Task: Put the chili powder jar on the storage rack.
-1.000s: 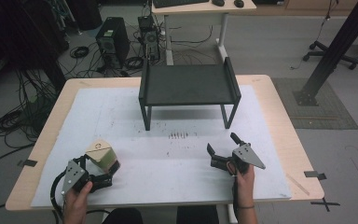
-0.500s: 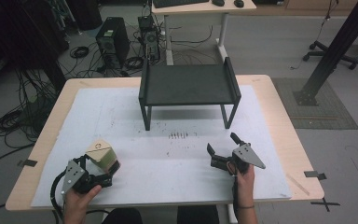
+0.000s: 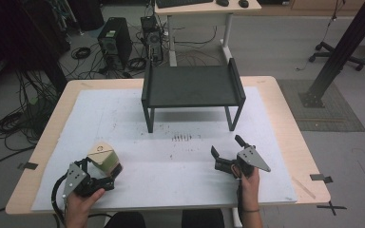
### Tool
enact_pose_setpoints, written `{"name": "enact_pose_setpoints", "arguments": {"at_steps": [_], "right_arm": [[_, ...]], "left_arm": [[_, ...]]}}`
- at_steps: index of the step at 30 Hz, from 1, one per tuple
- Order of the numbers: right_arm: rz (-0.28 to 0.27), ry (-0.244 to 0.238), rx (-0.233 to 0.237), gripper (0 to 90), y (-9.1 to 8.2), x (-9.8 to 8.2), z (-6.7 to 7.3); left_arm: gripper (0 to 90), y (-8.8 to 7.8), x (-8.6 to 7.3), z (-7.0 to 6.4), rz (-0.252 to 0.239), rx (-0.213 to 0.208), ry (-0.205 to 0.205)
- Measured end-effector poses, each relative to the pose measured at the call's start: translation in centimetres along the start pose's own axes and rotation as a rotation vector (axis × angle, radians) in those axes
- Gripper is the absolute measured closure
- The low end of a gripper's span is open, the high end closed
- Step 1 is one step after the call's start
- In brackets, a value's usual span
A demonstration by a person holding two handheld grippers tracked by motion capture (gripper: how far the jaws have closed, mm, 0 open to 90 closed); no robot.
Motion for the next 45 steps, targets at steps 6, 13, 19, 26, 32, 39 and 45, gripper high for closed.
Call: {"name": "enact_pose_setpoints", "arguments": {"at_steps": [6, 13, 19, 26, 32, 39, 45], "right_arm": [[0.0, 0.001, 0.001, 0.0, -0.01, 0.0, 0.0], [0.002, 0.0, 0.003, 0.0, 0.01, 0.01, -0.01], [0.006, -0.001, 0.005, 0.0, 0.04, 0.01, -0.01], [0.008, -0.002, 0.006, 0.0, 0.04, 0.01, 0.0], [0.008, -0.003, 0.005, 0.0, 0.04, 0.01, 0.0], [0.009, -0.002, 0.006, 0.0, 0.05, 0.01, 0.0], [0.011, -0.002, 0.007, 0.0, 0.06, 0.01, 0.01]], "left_arm": [[0.2, 0.0, 0.0, 0.0, 0.0, 0.0, 0.0], [0.2, 0.0, 0.0, 0.0, 0.0, 0.0, -0.001], [0.2, -0.01, 0.0, -0.02, -0.002, 0.0, 0.003], [0.2, 0.01, 0.0, -0.03, 0.0, 0.001, 0.003], [1.9, 0.04, 0.01, -0.02, 0.006, -0.002, 0.002], [5.6, 0.05, 0.01, -0.04, 0.009, 0.002, 0.004], [8.5, 0.06, 0.02, -0.05, 0.012, 0.005, 0.003]]}}
Point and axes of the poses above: each handheld gripper's, and its own axes: y roughly forward along the jaws, x roughly out of its top, z roughly to its left, the point moved 2 cm from there along y, roughly forward along the jaws, and after that the axes turned 12 degrees about y, right-handed, at the moved point
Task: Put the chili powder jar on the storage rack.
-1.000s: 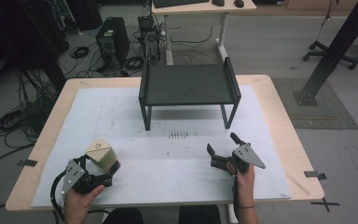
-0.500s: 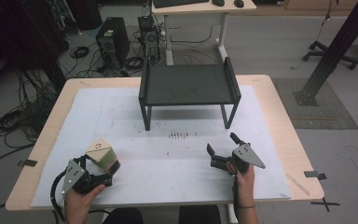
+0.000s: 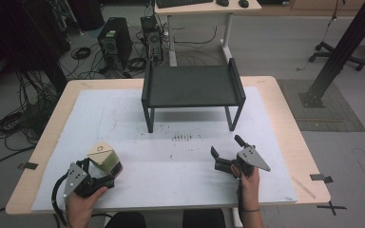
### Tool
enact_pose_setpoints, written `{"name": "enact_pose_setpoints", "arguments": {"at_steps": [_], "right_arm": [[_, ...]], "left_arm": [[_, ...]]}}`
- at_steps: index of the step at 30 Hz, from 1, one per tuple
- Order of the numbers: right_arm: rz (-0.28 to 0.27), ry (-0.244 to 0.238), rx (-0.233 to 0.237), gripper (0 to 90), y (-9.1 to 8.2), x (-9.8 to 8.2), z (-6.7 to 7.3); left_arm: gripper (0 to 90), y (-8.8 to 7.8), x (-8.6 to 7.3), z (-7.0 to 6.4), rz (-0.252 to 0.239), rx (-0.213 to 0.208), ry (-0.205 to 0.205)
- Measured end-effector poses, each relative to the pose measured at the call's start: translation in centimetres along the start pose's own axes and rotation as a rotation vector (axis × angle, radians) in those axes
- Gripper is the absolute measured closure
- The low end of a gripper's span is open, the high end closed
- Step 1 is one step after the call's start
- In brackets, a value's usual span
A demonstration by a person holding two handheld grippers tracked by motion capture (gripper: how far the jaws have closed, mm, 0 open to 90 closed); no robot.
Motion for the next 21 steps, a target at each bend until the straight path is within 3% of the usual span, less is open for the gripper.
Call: {"name": "enact_pose_setpoints", "arguments": {"at_steps": [21], "right_arm": [[0.004, -0.004, -0.001, 0.0, 0.04, 0.0, 0.01]], "left_arm": [[24.1, -0.05, -0.01, 0.03, -0.002, -0.007, -0.006]]}}
Point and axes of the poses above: each handheld gripper's, and its own axes: y roughly forward along the jaws, x roughly out of its top, z roughly to its left, the point moved 2 cm from there along y, roughly forward along the jaws, and after that the axes turned 12 degrees about y, right-handed, at the moved point
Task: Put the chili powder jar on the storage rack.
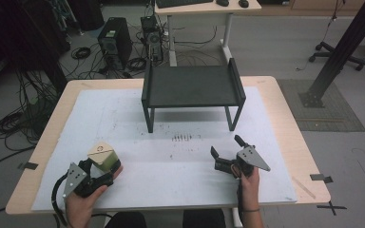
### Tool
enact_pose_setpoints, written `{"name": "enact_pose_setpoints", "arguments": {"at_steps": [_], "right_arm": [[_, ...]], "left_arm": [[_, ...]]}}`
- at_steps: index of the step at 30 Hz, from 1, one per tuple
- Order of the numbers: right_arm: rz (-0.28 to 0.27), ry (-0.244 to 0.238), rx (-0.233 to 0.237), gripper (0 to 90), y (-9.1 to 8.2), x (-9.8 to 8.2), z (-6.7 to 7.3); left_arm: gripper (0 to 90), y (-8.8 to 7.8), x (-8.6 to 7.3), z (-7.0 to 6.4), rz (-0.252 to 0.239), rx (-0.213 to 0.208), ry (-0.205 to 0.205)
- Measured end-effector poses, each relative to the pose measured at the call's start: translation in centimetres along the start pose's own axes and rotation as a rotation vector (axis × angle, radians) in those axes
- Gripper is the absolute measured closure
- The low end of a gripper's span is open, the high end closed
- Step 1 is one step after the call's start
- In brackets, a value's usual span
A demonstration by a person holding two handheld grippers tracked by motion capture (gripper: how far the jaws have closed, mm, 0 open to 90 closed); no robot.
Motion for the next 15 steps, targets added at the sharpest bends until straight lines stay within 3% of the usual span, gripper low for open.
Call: {"name": "enact_pose_setpoints", "arguments": {"at_steps": [15], "right_arm": [[0.002, 0.0, 0.0, 0.0, 0.01, 0.0, 0.0]], "left_arm": [[28.4, -0.09, 0.0, 0.1, 0.006, 0.005, -0.024]]}}
Point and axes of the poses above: each handheld gripper's, and its own axes: y roughly forward along the jaws, x roughly out of its top, z roughly to its left, the point moved 2 cm from there along y, roughly forward along the jaws, and after that the axes turned 12 degrees about y, right-handed, at the moved point
